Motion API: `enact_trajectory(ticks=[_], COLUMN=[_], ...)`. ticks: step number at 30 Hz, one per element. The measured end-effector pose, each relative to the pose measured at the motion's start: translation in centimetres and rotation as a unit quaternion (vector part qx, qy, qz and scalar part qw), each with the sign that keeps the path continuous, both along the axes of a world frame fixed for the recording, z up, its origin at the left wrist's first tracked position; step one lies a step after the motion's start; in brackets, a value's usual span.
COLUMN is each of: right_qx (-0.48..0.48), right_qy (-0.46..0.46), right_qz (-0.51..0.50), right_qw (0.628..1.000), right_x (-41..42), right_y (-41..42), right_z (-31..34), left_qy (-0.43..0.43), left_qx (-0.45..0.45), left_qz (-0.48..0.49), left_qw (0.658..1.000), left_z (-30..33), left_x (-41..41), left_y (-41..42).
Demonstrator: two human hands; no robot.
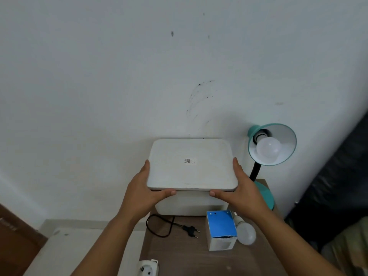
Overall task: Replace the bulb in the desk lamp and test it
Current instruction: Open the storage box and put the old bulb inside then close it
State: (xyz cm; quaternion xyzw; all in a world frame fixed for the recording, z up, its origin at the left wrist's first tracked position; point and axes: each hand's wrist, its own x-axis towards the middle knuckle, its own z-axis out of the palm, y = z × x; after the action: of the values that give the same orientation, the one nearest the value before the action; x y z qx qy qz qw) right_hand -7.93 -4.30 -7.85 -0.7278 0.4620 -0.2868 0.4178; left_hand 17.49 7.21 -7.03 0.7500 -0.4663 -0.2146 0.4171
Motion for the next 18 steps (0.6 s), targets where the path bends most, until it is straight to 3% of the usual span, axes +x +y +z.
enact_trajectory(ticks=[12,18], right_qx=[-0.056,-0.004], right_qy=[-0.030,-0.030], right_qz=[0.008,0.026], right_qw=[0.998,0.999], right_x=[-5.6,-10.0], right_y=[8.9,13.1], right_z=[1.4,-1.2], left_qy=[0.010,0.051], left_qx=[-0.030,-0.008], left_qz=[0.005,0.013], left_qw=[0.999,0.999], left_z=[-0.2,-2.1], left_x=[-5.3,-9.3], left_y=[8.9,14.2])
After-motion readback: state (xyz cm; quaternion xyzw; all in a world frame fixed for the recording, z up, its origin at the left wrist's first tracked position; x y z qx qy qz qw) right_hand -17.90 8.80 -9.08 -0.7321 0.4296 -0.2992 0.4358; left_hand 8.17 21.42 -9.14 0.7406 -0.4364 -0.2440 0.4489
